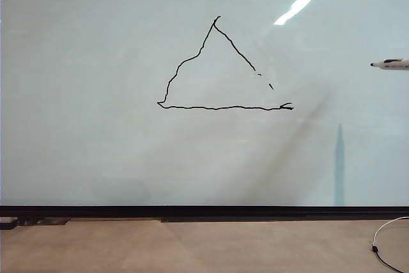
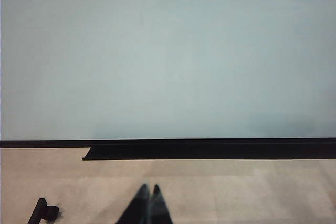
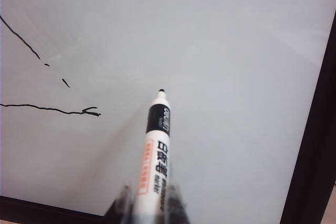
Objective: Pick up the pen on the shelf to the right of the whiteboard and draw a triangle.
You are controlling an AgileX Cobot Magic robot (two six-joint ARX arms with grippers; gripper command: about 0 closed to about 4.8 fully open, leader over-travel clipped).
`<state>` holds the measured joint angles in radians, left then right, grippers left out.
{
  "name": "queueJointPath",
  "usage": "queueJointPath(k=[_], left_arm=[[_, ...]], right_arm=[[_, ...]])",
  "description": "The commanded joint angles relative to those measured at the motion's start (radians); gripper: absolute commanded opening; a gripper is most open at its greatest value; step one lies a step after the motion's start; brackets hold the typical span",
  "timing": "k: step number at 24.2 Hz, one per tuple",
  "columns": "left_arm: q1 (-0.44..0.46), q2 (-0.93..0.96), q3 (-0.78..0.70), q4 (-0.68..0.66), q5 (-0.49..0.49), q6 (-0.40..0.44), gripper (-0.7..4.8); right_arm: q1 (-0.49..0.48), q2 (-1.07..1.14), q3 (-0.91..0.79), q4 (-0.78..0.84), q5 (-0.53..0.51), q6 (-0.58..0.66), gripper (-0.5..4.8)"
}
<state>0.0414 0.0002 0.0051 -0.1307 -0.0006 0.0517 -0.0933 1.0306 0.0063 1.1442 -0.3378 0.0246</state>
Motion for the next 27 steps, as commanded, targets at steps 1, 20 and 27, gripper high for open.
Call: queueJointPath(k=[1,20,27], left_arm=[[0.000,0.000,0.003,0.012,0.004,0.000,-0.05],[0.000,0.000,0.003,0.012,0.004,0.000,-0.05],[0.000,0.000,0.003,0.012,0.004,0.000,-0.05]], right_arm=[[0.001,-0.050,-0.007,-0.064,0.002,-0.003,-0.05],[0.003,-0.568,-0.007,-0.644,0.095,-0.044,-0.06],[0.029,-0.715,-0.007,-0.791,0.135,-0.045,-0.05]])
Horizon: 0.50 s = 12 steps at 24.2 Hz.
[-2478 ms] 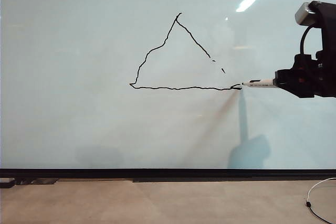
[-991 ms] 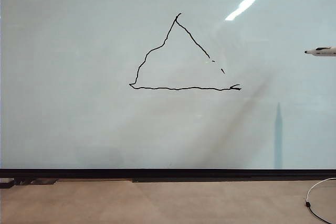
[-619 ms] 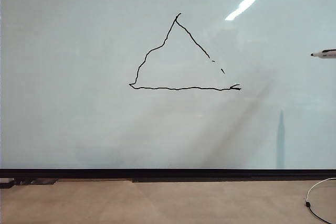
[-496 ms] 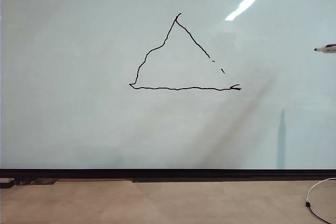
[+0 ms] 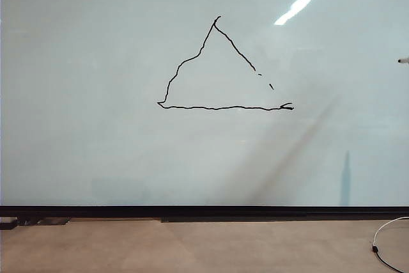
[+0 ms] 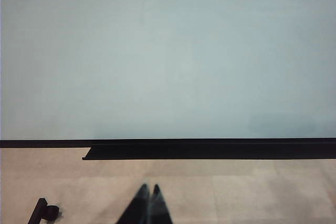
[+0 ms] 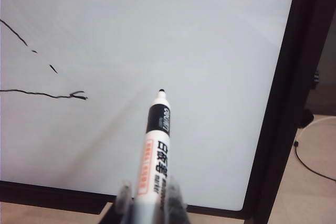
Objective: Pick up the pen on the shelf to the right of the whiteboard and draw a triangle.
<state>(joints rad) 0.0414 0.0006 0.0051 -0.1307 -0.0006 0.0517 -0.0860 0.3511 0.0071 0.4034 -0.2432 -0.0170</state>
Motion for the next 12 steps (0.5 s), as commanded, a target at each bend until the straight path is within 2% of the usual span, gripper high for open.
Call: queueJointPath(k=[1,8,12], left_arm=[[0.000,0.000,0.003,0.012,0.004,0.000,-0.05],[0.000,0.000,0.003,0.012,0.004,0.000,-0.05],[0.000,0.000,0.003,0.012,0.004,0.000,-0.05]], right_arm=[[0.034,-0.052,-0.008,-0.068,0.053,-0.005,-0.06],[0.145,-0.179,-0.007,-0.197,0.196,-0.029,-0.05],[0.156,-0.305,-0.007,-0.326,0.208,-0.033,-0.05]])
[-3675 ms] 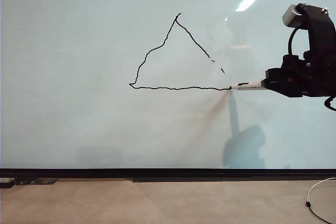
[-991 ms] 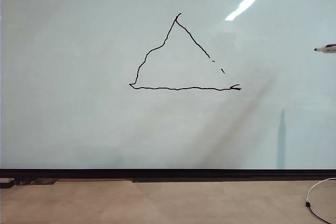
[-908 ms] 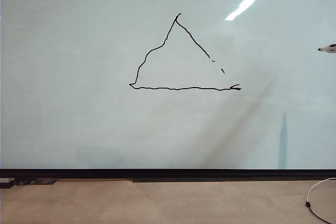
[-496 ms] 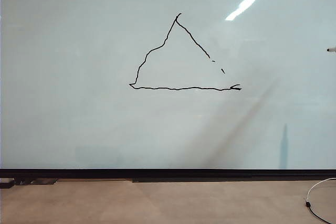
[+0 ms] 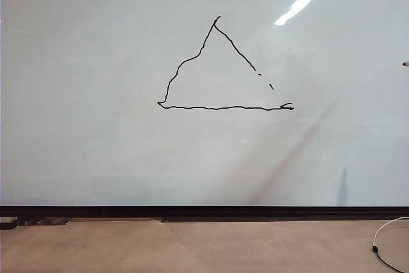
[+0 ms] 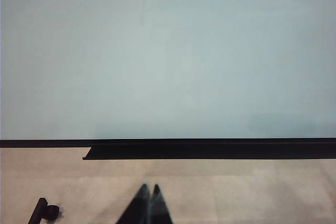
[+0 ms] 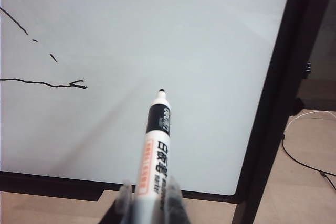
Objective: Pick up the pen on the shelf to the right of the whiteboard and draw a triangle.
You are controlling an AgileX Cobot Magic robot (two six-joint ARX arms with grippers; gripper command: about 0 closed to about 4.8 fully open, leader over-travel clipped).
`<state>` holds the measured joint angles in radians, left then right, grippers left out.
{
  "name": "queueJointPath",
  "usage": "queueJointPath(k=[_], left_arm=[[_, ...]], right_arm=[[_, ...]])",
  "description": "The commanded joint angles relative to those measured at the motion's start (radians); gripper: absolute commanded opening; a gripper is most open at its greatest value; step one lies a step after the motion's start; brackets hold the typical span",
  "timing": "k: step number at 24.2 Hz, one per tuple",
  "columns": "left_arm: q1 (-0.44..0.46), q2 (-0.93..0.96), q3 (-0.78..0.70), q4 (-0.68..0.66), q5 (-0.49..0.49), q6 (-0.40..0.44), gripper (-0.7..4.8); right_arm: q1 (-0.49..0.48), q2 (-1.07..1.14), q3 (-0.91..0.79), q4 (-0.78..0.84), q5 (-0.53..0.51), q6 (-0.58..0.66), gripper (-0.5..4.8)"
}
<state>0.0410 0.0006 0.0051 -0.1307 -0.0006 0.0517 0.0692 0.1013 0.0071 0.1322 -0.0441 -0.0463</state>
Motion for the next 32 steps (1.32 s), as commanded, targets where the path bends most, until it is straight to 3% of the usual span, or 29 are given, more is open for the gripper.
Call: queueJointPath(k=[1,32], left_arm=[[0.000,0.000,0.003,0.012,0.004,0.000,-0.05],[0.000,0.000,0.002,0.009,0.004,0.000,-0.05]], right_arm=[[0.001,-0.107,-0.007,-0.101,0.014,-0.004,-0.05],[0.001,-0.101,-0.007,-0.113,0.024,-0.007,-0.05]])
